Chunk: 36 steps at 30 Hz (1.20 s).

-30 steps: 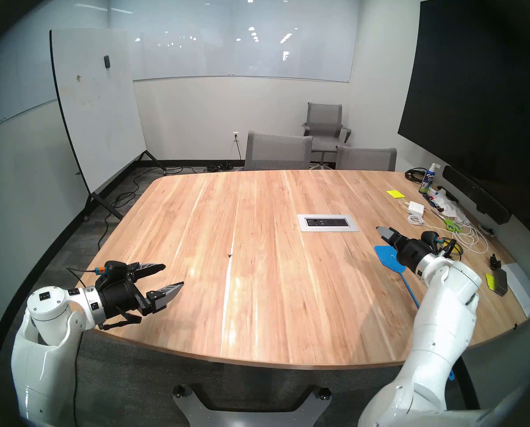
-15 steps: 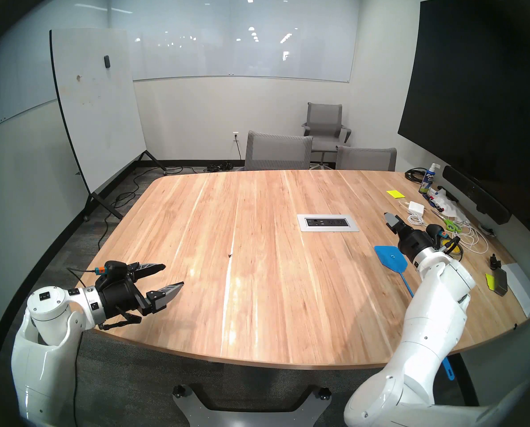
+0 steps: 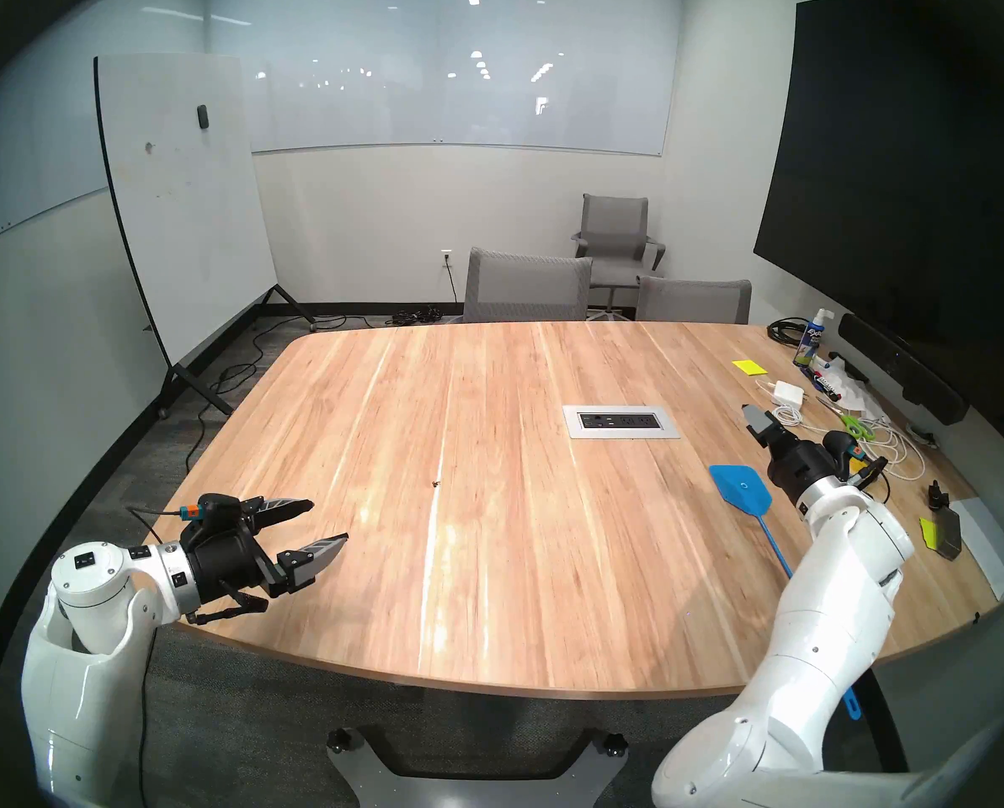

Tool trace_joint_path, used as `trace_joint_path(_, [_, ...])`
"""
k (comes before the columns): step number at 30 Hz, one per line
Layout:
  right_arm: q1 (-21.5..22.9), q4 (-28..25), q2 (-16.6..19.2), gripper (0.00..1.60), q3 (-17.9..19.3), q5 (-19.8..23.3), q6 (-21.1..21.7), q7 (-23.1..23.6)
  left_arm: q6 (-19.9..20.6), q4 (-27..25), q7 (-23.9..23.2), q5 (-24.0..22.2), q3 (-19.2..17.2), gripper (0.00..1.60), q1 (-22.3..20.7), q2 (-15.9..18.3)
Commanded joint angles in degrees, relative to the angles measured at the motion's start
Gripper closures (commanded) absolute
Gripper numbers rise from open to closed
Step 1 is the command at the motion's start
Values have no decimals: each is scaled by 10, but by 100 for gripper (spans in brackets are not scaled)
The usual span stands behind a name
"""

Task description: Swat a bug on table

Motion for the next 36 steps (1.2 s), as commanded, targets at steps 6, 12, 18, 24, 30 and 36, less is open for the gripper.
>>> trace_joint_path(6, [-48,-69,0,0,22,8,38,32,1,-9,-1,0,-1,0,0,1])
trace_joint_path(12, [-62,-64,5,0,33,5,39,41,2,-9,-1,0,-1,0,0,1])
trace_joint_path(18, [-77,-71,8,0,43,5,44,52,2,-9,-1,1,-1,0,0,0])
trace_joint_path(24, [-91,-85,8,0,59,10,54,64,2,-9,-1,1,-1,0,-1,0])
trace_joint_path(30, [-117,-101,12,0,78,13,61,87,2,-9,-2,1,-1,0,-1,0])
trace_joint_path(36, [-143,-116,15,0,98,18,66,112,2,-9,-2,1,-1,0,-1,0])
